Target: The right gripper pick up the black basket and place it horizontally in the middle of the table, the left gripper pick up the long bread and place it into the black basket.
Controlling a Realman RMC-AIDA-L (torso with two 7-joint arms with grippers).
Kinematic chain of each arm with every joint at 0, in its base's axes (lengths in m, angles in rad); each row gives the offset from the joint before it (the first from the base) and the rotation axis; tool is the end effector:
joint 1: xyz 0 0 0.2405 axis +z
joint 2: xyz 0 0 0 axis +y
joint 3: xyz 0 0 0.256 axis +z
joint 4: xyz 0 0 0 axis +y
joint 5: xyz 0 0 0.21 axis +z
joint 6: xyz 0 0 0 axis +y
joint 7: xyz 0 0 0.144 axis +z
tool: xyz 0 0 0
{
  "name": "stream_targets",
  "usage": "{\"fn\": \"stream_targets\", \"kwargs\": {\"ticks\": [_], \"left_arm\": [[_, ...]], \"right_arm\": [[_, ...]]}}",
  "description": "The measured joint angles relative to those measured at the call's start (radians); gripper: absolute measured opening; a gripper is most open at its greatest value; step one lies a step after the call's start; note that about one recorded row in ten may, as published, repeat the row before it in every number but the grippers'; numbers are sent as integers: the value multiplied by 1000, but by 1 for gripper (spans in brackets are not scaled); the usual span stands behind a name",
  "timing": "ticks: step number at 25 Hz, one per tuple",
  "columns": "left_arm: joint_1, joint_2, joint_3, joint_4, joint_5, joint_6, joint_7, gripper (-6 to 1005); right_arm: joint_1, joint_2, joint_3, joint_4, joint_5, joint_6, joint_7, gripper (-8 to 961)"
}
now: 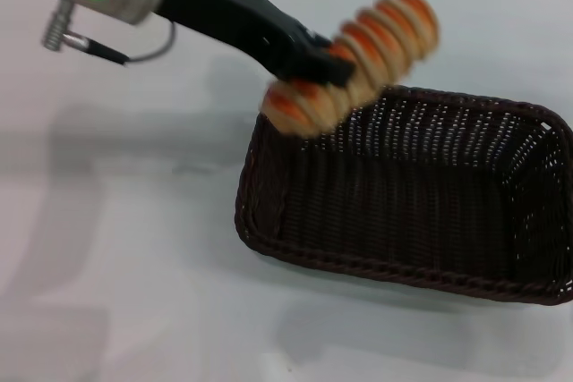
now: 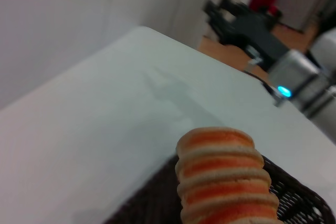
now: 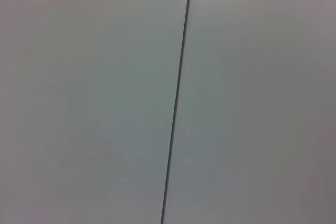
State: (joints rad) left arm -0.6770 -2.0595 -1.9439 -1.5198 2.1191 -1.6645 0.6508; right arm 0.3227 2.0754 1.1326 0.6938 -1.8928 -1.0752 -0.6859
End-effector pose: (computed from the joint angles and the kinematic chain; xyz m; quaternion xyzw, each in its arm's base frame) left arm -0.0782 0.3500 0.0419 -0.9667 -0.2336 -0.0600 0.0852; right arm 0.3021 0.3542 0.0433 -0.5149 0.2139 0.1987 0.8060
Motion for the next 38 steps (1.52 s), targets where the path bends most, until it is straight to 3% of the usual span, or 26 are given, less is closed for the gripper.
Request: {"fn": "stream_targets", "kwargs": {"ticks": [8, 18, 24, 26, 32, 38], "left_arm": [[-25, -7, 140, 67, -16, 54, 15, 318], [-5, -5, 152, 66, -45, 97, 24, 432], [41, -4, 149, 29, -44, 180, 32, 707], [92, -4, 149, -6, -46, 282, 56, 870], [283, -6, 235, -42, -104, 736, 200, 867], [366, -7, 393, 71, -117, 1291, 303, 863]], "right_arm": [[7, 0, 8, -2, 0, 0, 3, 403], [-4, 0, 9, 2, 0, -2, 1, 402], [-13, 0, 1, 6, 0, -22, -1, 403], [-14, 1, 0, 8, -1, -31, -1, 402], [-15, 2, -1, 9, -1, -41, 4, 401], [-14, 2, -2, 21, -9, -42, 4, 403]]}}
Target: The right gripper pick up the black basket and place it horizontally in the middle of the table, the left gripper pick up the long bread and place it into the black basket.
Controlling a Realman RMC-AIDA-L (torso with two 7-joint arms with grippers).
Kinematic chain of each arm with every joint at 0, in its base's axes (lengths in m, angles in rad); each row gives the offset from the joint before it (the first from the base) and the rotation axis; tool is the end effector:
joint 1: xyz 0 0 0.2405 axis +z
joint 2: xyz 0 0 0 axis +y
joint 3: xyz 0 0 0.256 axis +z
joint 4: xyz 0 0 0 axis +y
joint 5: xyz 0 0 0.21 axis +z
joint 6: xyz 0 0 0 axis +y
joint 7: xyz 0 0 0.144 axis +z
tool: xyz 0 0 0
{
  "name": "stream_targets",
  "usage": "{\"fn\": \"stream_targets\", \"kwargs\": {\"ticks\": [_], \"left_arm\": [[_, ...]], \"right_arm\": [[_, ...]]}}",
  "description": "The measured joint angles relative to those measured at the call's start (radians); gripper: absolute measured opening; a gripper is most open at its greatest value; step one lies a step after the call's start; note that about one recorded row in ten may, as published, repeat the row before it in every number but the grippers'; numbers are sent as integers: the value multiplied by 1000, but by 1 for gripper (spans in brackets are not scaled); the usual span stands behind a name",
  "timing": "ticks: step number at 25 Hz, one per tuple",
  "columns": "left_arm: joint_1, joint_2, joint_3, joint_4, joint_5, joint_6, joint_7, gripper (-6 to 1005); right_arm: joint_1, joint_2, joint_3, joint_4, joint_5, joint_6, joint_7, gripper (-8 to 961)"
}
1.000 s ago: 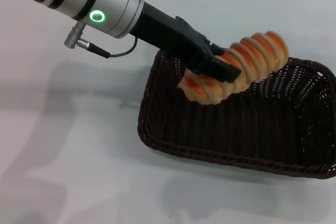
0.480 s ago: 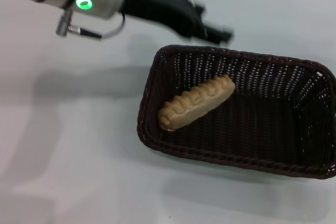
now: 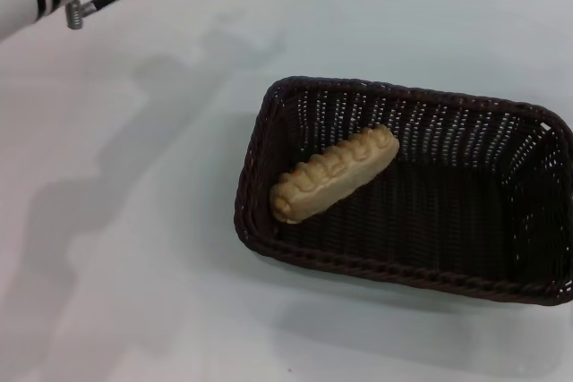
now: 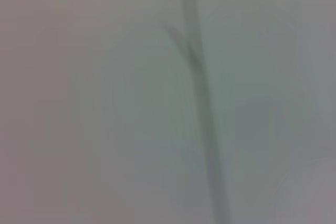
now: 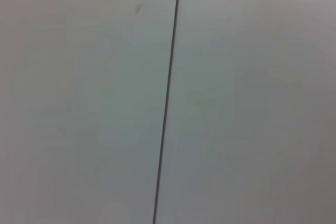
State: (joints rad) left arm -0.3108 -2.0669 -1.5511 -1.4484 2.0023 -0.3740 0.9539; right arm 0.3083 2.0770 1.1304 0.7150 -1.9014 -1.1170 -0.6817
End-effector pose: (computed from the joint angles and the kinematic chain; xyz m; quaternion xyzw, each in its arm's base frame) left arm -0.1398 0.3997 0.0404 -0.8257 -0.1874 -0.2361 0.4768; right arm 0.2982 0.3498 0.0480 -0.5003 0.2048 0.2110 0.8144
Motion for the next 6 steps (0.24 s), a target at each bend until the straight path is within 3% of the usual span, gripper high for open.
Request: {"fn": "stream_targets", "kwargs": {"ticks": [6], "left_arm": [[-12, 3, 137, 216, 35, 533, 18, 861]], "right_arm": [[1, 0, 0, -2, -5, 1, 1, 403]]}}
